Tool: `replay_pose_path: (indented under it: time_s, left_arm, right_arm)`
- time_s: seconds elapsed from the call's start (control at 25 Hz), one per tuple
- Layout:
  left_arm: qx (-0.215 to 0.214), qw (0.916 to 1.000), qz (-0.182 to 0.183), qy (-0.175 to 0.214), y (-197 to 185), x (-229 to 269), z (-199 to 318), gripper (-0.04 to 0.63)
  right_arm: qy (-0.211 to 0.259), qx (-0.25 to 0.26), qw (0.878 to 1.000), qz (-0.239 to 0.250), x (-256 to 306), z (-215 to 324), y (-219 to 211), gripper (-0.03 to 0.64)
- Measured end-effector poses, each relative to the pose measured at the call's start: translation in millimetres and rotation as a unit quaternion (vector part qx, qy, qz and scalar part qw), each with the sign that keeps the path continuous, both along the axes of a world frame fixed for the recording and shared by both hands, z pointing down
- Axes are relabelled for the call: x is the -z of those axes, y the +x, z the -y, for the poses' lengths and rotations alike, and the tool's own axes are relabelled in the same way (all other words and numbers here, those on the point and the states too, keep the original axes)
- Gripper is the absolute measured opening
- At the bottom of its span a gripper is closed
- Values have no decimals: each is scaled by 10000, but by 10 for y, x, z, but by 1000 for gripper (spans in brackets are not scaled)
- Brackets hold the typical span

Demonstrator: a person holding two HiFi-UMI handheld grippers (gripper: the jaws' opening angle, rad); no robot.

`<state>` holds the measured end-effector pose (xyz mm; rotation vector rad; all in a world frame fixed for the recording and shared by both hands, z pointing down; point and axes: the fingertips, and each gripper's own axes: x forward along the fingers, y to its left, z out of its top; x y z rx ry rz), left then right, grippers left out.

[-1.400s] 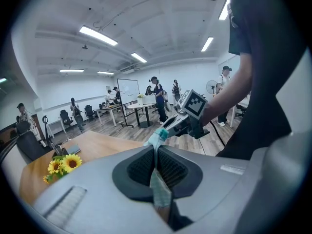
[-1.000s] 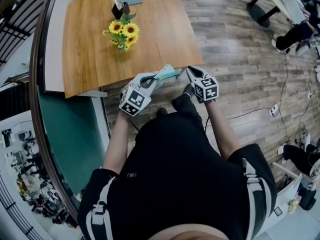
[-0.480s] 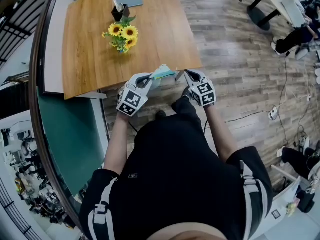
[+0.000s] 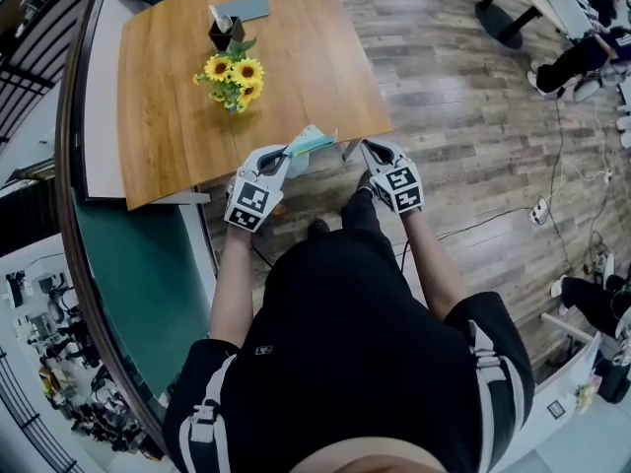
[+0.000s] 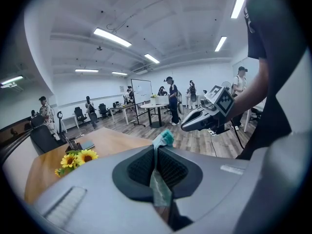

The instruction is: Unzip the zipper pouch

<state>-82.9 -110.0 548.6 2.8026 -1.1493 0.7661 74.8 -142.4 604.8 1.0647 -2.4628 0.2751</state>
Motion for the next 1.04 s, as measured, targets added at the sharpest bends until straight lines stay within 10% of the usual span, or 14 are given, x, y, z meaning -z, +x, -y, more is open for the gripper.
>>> replay_pose_path:
  time_s: [1.04]
  left_arm:
    - [180,9998,-81,43,-329,17,-99,6]
  right_arm:
    - [27,-39,9999,-111,-26,-70,-207,3]
